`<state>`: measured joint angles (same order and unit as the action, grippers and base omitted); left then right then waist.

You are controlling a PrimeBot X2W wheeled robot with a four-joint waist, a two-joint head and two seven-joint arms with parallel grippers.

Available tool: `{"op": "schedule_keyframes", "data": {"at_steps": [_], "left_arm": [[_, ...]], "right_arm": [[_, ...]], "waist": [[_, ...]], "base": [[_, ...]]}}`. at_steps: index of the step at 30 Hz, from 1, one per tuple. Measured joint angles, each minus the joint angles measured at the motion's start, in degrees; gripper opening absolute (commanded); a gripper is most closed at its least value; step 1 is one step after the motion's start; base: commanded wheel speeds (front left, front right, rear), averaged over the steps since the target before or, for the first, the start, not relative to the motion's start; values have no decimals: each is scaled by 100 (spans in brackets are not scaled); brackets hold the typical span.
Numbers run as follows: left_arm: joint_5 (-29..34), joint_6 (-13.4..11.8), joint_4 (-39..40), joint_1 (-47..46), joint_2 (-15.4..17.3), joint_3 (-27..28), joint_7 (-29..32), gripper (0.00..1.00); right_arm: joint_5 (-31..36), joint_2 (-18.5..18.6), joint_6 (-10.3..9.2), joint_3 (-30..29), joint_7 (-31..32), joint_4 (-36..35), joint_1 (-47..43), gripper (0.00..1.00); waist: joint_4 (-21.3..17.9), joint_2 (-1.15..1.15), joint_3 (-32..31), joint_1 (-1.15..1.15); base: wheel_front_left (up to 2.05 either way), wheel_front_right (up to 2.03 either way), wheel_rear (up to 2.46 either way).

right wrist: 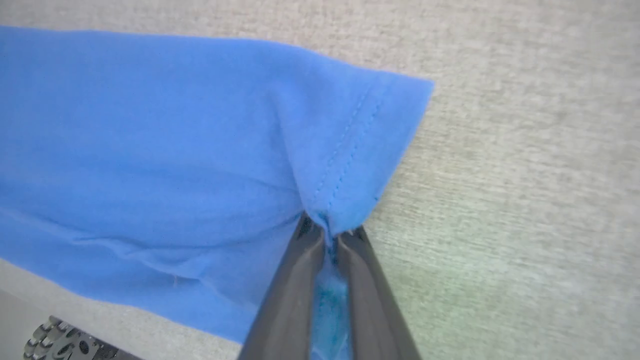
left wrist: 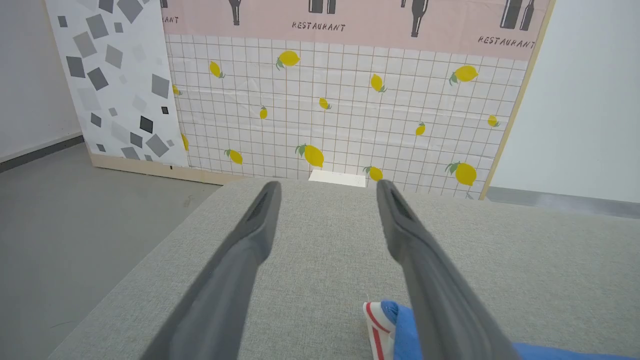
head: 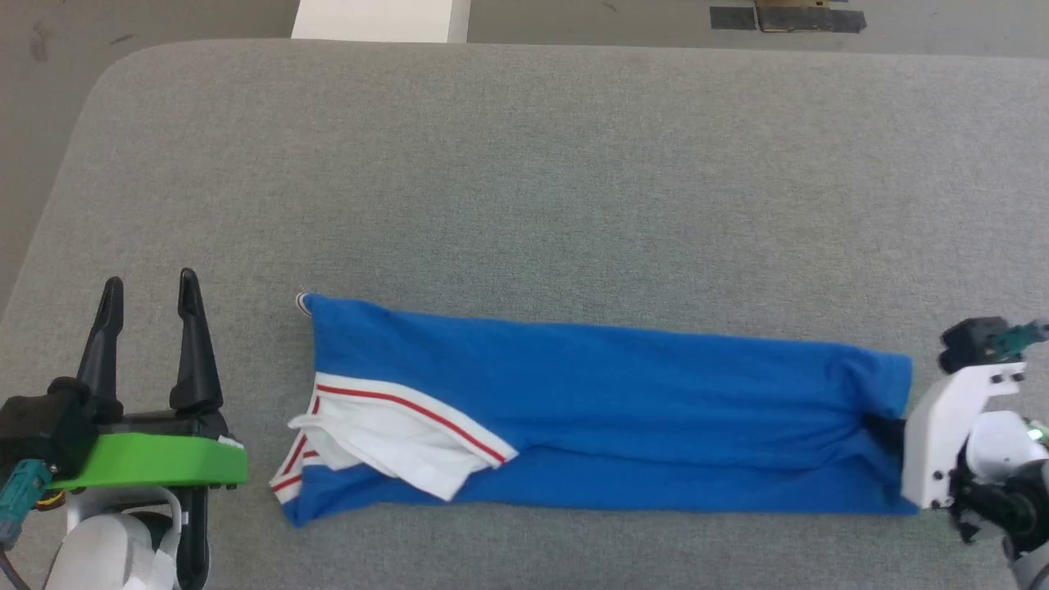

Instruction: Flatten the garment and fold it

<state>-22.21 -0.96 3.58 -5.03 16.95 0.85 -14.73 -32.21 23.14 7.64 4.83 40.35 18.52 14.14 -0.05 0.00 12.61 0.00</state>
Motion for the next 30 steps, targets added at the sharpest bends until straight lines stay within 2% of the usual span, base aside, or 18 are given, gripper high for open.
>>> {"op": "schedule_keyframes", "data": {"at_steps": [7, 10, 13, 16, 18, 22, 27, 30], "left_arm": [[151, 69, -133, 2, -58, -14, 0, 100], [182, 96, -199, 1, -59, -70, 0, 100], [207, 100, -254, -1, -62, -137, 0, 100], [207, 140, -318, -2, -64, -174, 0, 100], [202, 142, -409, -1, -76, -193, 2, 100], [162, 143, -477, 26, -80, -201, 35, 100], [144, 138, -499, 125, -85, -199, 100, 100], [96, 134, -500, 145, -100, -202, 102, 100]], "right_arm": [[544, 202, -2, -1161, 125, 303, 112, 0], [1029, 292, -2, -1836, 202, 519, 138, 0], [1564, 260, -3, -2383, 282, 639, 193, 0], [2073, 129, -3, -2628, 535, 582, 264, 0], [2512, 134, -4, -2228, 1084, 32, 254, 0], [2509, 314, -5, -1492, 1881, -944, 190, 0], [1820, 458, -5, -601, 3101, -2363, -13, 0], [1444, 379, -5, -215, 3384, -2955, -16, 0]], "waist": [[-34, 0, 0, 0], [-48, 0, 9, 0], [-55, 0, 15, 0], [-67, 0, -5, 0], [-88, 0, -78, 0], [-139, 0, -172, 0], [-226, 0, -286, 0], [-241, 0, -311, 0]], "base": [[0, 0, 0], [0, 0, 0], [0, 0, 0], [0, 0, 0], [0, 0, 0], [0, 0, 0], [0, 0, 0], [0, 0, 0]]}}
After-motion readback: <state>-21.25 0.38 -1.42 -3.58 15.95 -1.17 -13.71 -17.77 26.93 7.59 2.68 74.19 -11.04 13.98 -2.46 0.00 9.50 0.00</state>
